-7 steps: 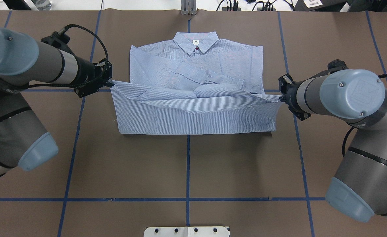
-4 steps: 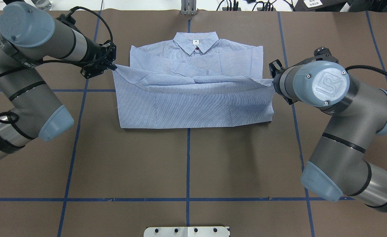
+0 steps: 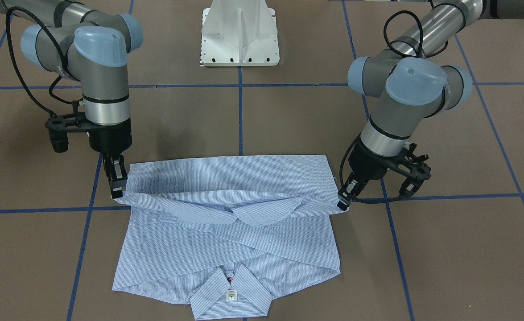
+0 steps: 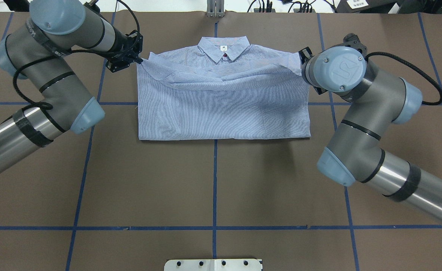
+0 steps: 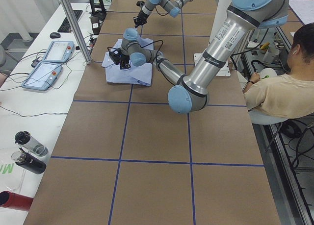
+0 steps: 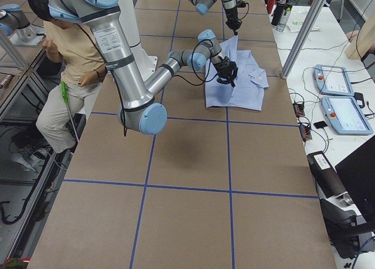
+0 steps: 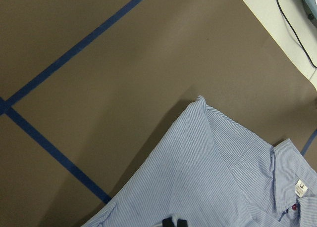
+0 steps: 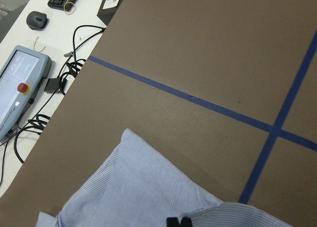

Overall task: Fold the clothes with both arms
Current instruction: 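Lay the hem down near the collar and open both grippers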

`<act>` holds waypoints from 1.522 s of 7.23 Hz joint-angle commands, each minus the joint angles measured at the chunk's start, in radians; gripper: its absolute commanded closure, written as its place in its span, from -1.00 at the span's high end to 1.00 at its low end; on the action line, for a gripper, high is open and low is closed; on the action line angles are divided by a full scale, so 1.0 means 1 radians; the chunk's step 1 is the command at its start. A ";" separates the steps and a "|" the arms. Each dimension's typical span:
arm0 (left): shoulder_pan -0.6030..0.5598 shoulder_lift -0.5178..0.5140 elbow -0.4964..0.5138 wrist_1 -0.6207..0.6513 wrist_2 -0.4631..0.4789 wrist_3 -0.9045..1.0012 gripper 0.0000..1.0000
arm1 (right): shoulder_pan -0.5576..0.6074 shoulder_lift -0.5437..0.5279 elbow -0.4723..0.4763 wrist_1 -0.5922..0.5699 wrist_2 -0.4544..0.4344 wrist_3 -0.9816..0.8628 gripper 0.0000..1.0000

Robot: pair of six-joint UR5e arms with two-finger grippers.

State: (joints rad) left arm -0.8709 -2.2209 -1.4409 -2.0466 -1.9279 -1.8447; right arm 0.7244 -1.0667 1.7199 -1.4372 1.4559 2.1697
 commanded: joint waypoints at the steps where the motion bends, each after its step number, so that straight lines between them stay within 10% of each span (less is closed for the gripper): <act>1: -0.002 -0.101 0.237 -0.166 0.007 0.004 -1.00 | 0.047 0.085 -0.174 0.032 0.003 -0.046 -1.00; 5: 0.003 -0.152 0.376 -0.262 0.089 0.009 -1.00 | 0.058 0.201 -0.439 0.158 0.003 -0.076 -1.00; 9: 0.010 -0.157 0.437 -0.340 0.113 0.012 -0.54 | 0.059 0.240 -0.526 0.166 0.001 -0.077 -1.00; 10: 0.010 -0.163 0.442 -0.340 0.116 0.016 -0.41 | 0.059 0.243 -0.551 0.223 0.001 -0.076 -0.68; 11: 0.009 -0.161 0.442 -0.345 0.116 0.018 -0.33 | 0.061 0.244 -0.554 0.227 0.001 -0.076 0.10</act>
State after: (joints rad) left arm -0.8611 -2.3812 -1.0033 -2.3846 -1.8151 -1.8298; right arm 0.7844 -0.8256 1.1796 -1.2323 1.4573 2.0934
